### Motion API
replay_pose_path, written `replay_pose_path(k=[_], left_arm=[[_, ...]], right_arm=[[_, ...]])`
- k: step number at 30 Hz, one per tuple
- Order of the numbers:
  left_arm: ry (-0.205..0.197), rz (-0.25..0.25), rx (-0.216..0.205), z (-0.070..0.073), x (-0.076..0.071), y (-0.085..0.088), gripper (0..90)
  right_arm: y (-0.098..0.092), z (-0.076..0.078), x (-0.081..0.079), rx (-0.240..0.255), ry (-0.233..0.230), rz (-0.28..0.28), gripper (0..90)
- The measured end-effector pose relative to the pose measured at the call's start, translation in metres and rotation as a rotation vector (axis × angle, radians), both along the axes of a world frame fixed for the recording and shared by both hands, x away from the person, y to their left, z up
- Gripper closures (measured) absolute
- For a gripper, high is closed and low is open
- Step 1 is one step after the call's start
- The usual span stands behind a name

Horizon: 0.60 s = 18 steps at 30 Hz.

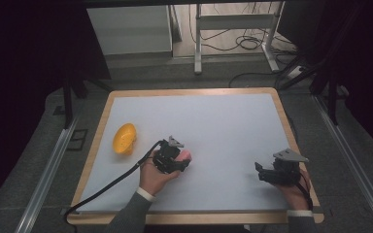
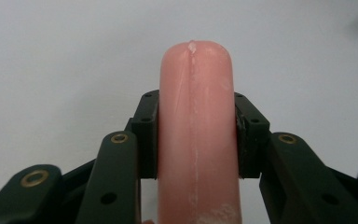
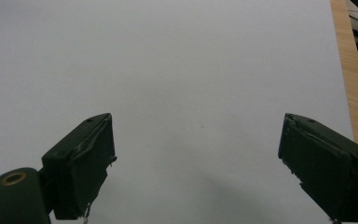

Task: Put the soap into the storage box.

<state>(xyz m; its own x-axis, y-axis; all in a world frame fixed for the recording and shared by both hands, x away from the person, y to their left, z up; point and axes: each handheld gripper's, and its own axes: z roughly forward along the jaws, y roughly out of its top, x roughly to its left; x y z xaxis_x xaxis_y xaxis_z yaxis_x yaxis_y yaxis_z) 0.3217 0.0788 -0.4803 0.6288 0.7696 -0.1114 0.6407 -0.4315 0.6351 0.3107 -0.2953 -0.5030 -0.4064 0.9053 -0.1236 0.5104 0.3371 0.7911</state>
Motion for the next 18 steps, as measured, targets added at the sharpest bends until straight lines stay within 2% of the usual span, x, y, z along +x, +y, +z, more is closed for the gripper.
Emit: replay_pose_path(k=[4, 18], left_arm=[[-0.013, 0.012, -0.015, 0.003, 0.0, 0.005, 59.9], [-0.033, 0.05, -0.027, 0.013, 0.0, 0.027, 59.9]], right_arm=[[0.0, 0.0, 0.0, 0.002, -0.003, 0.002, 10.4], [0.0, -0.001, 0.0, -0.002, 0.0, 0.0, 10.4]])
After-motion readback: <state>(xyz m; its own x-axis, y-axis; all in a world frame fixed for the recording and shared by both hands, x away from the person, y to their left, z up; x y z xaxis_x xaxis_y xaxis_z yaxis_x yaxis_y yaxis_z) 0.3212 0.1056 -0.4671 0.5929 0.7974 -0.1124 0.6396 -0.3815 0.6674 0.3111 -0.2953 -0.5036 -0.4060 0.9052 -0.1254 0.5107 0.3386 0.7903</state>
